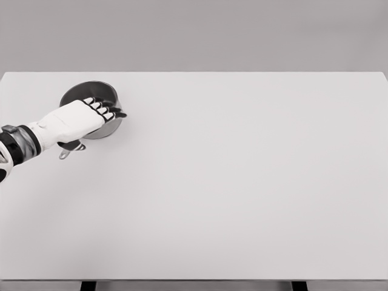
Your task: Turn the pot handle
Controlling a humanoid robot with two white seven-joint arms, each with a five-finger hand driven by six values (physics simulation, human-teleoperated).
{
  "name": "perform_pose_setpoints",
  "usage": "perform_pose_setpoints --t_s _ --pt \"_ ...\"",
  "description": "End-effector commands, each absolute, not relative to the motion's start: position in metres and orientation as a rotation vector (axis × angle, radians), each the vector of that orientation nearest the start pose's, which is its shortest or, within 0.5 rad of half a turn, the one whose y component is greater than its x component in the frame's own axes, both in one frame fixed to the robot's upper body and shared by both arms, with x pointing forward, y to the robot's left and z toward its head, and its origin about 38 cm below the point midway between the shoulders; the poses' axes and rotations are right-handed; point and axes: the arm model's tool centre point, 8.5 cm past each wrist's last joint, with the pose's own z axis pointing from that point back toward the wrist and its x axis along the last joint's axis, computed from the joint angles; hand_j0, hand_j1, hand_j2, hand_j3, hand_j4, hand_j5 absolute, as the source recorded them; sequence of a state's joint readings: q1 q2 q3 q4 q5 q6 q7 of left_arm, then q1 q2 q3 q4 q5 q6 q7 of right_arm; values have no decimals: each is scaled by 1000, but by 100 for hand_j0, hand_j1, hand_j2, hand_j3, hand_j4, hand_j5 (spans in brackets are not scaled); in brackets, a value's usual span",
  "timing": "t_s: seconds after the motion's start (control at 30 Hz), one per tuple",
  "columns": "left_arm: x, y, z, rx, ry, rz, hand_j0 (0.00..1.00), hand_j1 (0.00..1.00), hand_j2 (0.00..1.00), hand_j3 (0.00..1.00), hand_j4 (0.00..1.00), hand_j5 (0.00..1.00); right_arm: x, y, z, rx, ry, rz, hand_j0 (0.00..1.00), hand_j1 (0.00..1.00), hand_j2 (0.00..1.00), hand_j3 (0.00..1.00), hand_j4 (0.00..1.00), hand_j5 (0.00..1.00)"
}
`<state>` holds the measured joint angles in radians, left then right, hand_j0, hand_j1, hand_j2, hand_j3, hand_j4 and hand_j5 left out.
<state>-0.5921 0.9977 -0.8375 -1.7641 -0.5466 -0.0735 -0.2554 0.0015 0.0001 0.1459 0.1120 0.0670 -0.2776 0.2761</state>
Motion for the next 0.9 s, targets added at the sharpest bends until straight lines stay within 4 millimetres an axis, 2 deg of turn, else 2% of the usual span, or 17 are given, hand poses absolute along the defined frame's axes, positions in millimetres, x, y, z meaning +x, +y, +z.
perform_pose_setpoints --t_s 0.0,0.37,0.67,0.87 --pt "400 292 204 770 -1276 -1983 100 100 100 100 100 100 -16 -248 -255 213 -124 238 100 100 100 100 100 100" --pt "399 295 202 783 -1266 -1990 100 100 100 100 100 100 -15 -248 -255 215 -125 239 100 100 100 100 100 100" --pt "398 311 209 823 -1226 -1992 100 100 100 100 100 100 -15 -248 -256 213 -125 239 100 100 100 100 100 100" --pt "399 315 212 834 -1222 -1989 100 100 100 100 100 100 -16 -248 -256 213 -123 237 100 100 100 100 100 100"
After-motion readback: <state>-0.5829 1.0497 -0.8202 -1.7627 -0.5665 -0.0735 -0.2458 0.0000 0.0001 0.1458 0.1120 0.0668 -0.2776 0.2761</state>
